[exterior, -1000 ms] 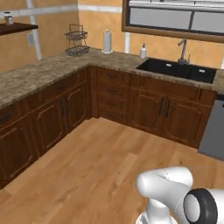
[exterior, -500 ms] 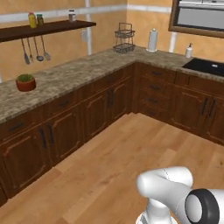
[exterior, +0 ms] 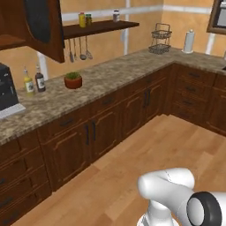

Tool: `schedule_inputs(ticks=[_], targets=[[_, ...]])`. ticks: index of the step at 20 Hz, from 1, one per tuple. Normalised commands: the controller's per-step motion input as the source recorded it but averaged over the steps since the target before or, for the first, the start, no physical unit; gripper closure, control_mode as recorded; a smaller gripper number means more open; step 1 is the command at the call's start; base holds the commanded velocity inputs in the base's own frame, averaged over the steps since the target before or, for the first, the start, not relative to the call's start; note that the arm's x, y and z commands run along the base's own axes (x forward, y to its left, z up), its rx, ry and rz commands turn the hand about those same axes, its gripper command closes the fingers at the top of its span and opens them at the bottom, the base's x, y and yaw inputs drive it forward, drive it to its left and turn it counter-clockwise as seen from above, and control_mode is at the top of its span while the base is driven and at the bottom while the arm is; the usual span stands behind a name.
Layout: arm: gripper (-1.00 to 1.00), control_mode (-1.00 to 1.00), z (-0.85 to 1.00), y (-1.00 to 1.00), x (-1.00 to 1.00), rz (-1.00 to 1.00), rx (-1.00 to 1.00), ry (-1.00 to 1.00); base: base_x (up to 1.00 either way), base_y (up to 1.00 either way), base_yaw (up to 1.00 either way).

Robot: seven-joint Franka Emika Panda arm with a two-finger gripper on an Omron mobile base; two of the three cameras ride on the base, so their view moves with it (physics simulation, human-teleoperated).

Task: Gather all objects into one cabinet and sort the glasses and bowls to opposite sides.

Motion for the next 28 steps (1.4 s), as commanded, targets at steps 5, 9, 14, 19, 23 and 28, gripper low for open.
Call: schedule_inputs(ticks=[5,9,14,19,23,28], targets=[[1.0,1.0,0.0,0.0,0.0,0.0,0.0,0.0,0.01,1.0,0.37],[1.0,1.0,0.0,0.0,0.0,0.0,0.0,0.0,-0.01,1.0,0.33],[1.0,1.0,0.0,0.0,0.0,0.0,0.0,0.0,0.0,1.0,0.29],[1.0,1.0,0.0,0.0,0.0,0.0,0.0,0.0,0.49,0.93,0.09],[1.0,1.0,0.0,0.0,0.0,0.0,0.0,0.0,0.93,0.29,0.0],[1.0,1.0,0.0,0.0,0.0,0.0,0.0,0.0,0.71,0.08,0.06]])
